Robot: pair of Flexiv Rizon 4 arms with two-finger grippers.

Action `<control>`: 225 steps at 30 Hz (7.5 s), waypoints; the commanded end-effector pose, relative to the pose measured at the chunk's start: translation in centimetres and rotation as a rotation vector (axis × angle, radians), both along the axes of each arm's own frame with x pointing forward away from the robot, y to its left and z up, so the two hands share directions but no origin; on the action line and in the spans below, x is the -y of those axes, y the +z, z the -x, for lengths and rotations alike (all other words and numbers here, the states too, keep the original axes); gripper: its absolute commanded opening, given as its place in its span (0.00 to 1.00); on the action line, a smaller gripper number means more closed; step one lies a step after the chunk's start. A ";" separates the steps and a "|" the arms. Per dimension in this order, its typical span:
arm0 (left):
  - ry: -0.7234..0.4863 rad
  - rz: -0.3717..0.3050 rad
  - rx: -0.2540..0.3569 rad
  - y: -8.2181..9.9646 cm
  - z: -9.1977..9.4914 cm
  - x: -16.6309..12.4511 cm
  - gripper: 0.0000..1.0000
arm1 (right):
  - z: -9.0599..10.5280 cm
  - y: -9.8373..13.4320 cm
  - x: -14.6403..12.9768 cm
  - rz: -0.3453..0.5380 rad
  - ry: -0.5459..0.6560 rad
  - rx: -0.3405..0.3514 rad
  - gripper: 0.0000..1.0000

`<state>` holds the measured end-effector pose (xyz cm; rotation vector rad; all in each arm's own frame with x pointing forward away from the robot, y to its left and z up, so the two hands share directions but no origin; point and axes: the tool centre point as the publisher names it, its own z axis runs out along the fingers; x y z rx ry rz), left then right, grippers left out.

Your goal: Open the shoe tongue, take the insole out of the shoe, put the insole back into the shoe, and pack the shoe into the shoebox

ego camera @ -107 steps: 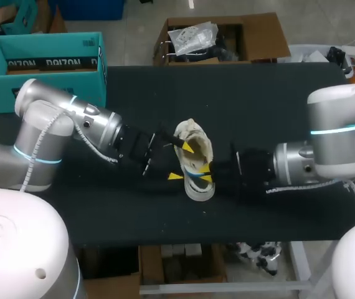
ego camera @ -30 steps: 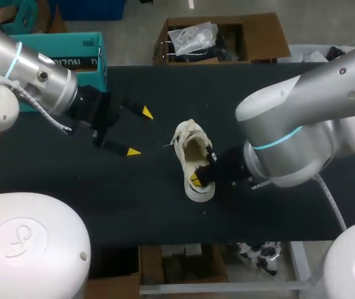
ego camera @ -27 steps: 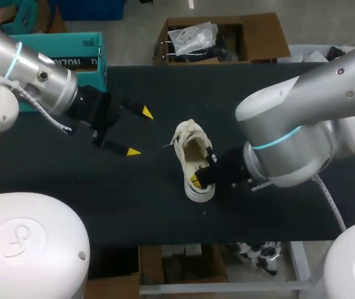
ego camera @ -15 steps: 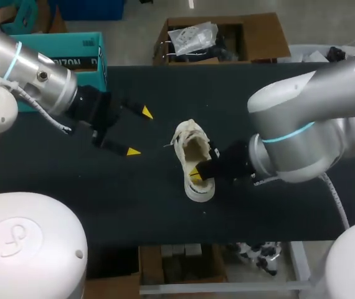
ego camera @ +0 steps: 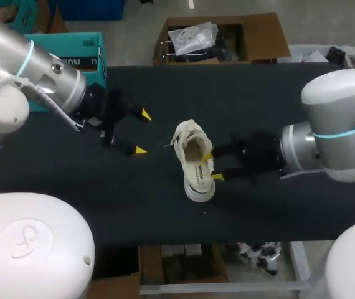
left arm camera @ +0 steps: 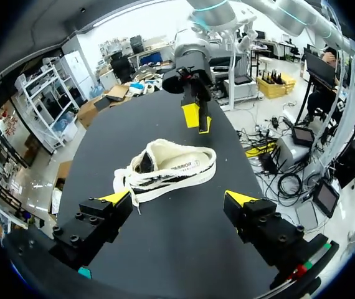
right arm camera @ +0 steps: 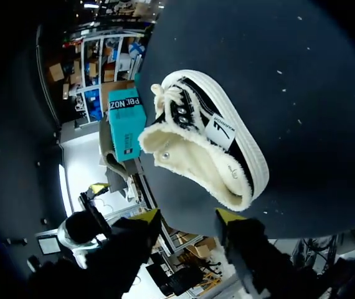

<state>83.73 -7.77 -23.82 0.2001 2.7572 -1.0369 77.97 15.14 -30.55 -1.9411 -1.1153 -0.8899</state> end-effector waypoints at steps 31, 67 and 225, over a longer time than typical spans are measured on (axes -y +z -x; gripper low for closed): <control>1.080 -0.551 -0.813 -4.1 0.7 5.7 1.00 | 3.3 6.4 10.8 0.177 0.712 0.419 1.00; 1.631 -0.523 -0.861 -10.4 -1.8 10.0 0.00 | 4.4 6.6 13.7 0.415 1.449 0.912 1.00; 0.772 -0.494 -0.077 6.0 -35.2 -33.3 1.00 | -2.4 10.5 19.3 0.706 2.004 1.149 1.00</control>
